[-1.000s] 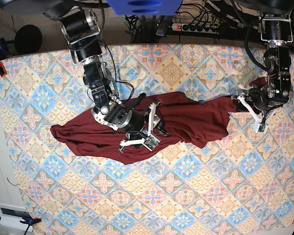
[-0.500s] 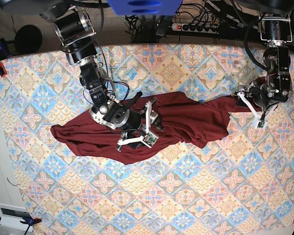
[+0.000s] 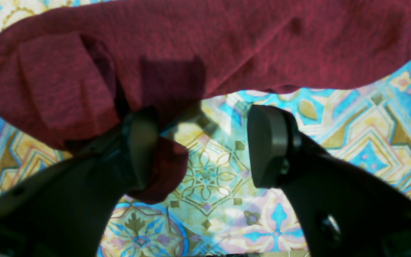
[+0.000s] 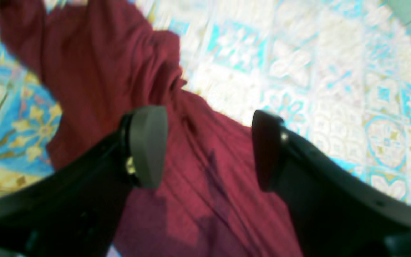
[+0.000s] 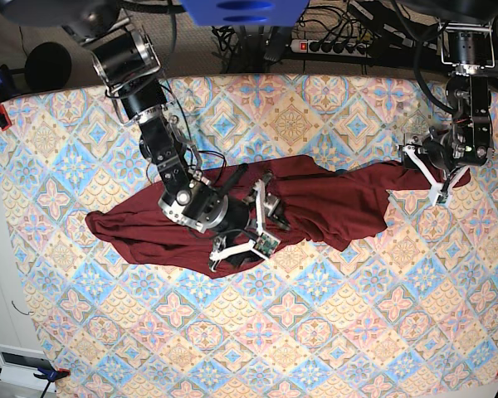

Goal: Layout the t-shirt on the table in an organized manner, then fold the t-shirt properly
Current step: 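Drag the grasped fabric with the right gripper toward the left gripper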

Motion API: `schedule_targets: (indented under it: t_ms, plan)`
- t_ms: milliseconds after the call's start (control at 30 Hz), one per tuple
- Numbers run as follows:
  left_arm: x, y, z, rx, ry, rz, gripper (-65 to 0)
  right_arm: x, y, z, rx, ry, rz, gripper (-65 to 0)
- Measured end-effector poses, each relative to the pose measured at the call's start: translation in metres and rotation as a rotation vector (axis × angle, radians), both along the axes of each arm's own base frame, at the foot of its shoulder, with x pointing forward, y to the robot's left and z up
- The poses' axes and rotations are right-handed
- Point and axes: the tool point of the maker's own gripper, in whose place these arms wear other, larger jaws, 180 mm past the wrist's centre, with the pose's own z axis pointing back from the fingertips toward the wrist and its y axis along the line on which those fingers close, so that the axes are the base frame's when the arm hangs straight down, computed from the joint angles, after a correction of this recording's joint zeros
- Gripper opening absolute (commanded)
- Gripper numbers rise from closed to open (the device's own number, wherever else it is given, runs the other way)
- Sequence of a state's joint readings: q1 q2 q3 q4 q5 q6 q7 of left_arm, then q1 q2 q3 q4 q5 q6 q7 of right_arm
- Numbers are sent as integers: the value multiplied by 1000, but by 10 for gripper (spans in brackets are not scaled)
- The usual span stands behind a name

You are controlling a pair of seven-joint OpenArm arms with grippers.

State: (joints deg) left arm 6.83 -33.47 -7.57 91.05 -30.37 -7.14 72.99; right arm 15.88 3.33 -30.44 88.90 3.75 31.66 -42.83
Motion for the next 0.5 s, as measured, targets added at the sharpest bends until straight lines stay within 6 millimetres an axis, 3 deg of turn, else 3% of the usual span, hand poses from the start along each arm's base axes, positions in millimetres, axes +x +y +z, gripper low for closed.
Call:
schedule_targets:
  t_ms: [67,133,233,267,400,500]
  plan:
    - [0,0,0,0,1,0,-304,-6,-2,-18,-39,42,6,-286]
    - [1,0,0,0,-3,0,-411,-17,0,-34,-77,78,30,-286]
    - [3,0,2,-1,-6,0,-615,-23,11,-35,-72,81,67,-286]
    - [5,0,3,2,-12,0,-650,-21,13,-31,-63,72,69,-286]
    - [17,11,14,36,-55,19,-650,-14,10,-26,-62,57,51,-286]
    - [17,38,27,88,-96,106,-650,-17,6,-32,-80,70,52,-286]
